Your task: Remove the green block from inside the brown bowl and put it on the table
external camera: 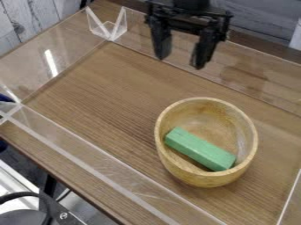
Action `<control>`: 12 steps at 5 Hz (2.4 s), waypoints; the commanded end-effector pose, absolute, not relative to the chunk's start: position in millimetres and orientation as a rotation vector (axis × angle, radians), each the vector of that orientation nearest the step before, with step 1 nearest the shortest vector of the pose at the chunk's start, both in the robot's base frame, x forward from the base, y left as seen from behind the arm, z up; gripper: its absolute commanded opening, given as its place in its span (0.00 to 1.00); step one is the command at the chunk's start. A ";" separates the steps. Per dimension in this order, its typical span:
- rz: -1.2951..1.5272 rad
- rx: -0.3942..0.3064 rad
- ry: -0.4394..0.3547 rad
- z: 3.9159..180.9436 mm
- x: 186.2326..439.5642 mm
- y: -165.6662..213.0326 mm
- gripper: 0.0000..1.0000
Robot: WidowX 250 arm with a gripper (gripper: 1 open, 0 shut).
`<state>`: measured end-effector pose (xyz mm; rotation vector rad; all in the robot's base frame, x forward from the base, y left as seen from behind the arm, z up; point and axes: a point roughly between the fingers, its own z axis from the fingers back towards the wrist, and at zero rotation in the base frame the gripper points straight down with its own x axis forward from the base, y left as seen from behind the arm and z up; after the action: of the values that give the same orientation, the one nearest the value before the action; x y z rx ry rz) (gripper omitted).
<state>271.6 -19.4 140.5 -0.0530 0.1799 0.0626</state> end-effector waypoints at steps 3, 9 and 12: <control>-0.052 -0.012 0.095 147.7 287.1 0.7 1.00; -0.113 0.022 -0.054 168.6 301.2 -21.9 1.00; -0.118 -0.015 -0.076 155.5 276.6 -29.1 1.00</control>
<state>273.3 -29.9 139.1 -0.0138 -0.0133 -0.1205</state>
